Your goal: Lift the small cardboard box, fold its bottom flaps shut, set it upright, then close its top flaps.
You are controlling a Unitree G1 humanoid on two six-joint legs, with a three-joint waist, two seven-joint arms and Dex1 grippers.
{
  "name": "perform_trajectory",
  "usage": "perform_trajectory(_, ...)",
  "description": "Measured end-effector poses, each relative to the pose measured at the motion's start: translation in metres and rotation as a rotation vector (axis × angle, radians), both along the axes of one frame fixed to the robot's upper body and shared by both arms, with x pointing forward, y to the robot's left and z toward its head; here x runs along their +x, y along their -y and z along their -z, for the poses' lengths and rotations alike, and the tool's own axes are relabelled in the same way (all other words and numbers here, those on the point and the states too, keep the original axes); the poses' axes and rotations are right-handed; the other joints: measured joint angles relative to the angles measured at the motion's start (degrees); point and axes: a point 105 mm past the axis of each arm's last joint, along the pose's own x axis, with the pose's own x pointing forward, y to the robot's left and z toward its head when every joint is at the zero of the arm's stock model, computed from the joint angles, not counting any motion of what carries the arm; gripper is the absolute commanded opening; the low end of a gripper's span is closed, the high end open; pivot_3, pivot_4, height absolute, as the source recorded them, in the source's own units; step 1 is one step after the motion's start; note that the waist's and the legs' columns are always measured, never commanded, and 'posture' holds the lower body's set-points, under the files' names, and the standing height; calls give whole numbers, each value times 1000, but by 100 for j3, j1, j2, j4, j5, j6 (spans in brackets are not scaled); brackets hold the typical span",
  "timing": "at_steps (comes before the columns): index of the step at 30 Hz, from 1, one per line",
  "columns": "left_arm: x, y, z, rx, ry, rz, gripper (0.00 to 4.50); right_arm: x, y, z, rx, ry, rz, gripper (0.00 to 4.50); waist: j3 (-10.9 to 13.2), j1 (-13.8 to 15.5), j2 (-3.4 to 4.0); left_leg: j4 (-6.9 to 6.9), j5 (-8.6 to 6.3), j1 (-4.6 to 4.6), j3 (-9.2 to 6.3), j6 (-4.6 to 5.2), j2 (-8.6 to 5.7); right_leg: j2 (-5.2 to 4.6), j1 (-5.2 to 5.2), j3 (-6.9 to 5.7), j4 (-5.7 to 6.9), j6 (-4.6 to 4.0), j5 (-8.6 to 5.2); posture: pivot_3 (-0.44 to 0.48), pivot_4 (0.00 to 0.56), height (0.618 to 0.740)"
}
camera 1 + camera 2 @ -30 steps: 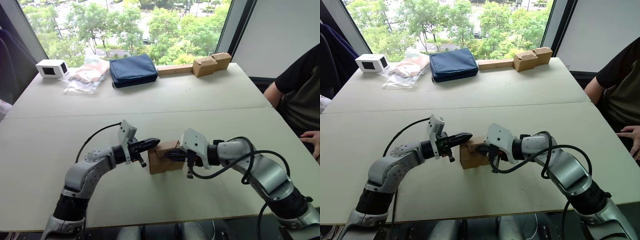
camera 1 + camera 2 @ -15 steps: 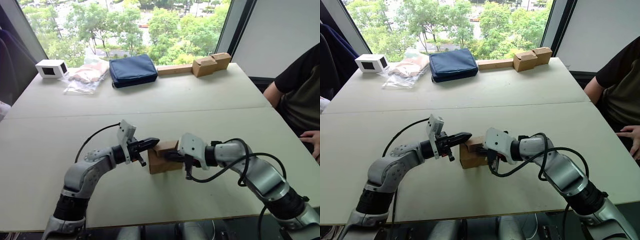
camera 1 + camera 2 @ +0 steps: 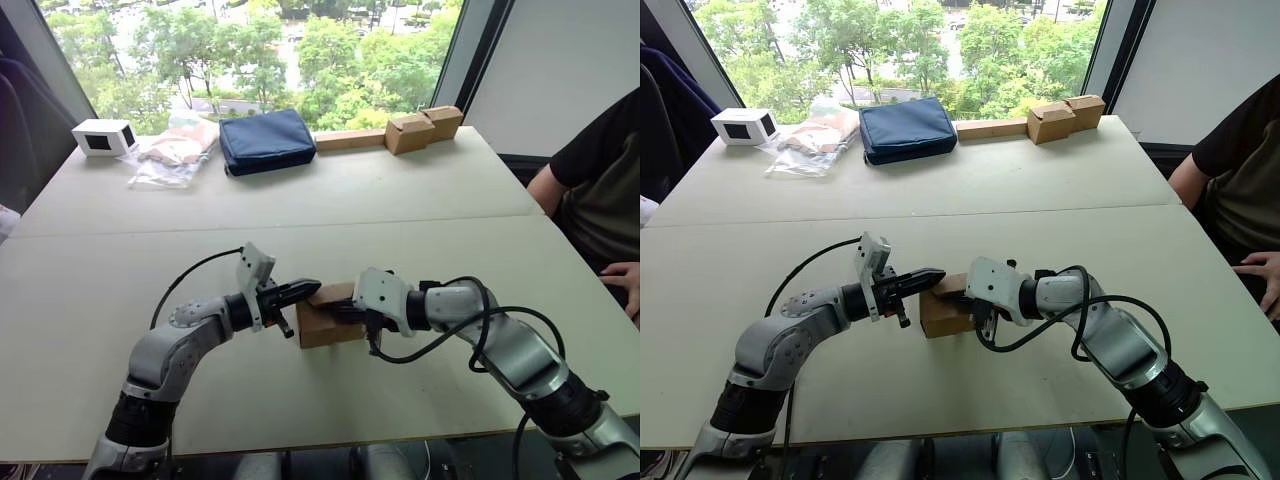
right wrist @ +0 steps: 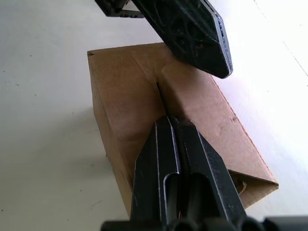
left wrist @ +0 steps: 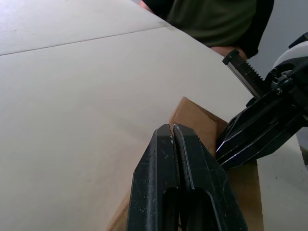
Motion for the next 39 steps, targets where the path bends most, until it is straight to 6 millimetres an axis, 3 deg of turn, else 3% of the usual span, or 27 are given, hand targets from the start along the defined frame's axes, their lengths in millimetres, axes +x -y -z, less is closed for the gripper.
perform_trajectory(14,-4,1,4,95,80,34,51,-3,7,-22,214,-201,47,0,0,3,0,0,0,0,-2,1,0,-3,1,-1,-1,0,0,0,150,740)
perform_trajectory(21,-12,4,-2,27,42,22,51,6,7,-30,267,-185,91,0,0,-3,0,-1,0,-2,-2,1,0,-6,-1,-1,-1,0,0,0,150,740)
perform_trajectory(28,-18,2,-13,30,57,27,51,10,8,-28,273,-182,110,0,1,0,1,-1,0,-3,-2,1,-1,-5,-2,-1,-1,0,0,0,150,740)
perform_trajectory(39,-21,7,5,145,68,44,51,8,8,0,206,-197,139,0,1,-1,2,-1,0,-2,-2,1,-3,-4,0,-1,-2,-1,0,0,150,740)
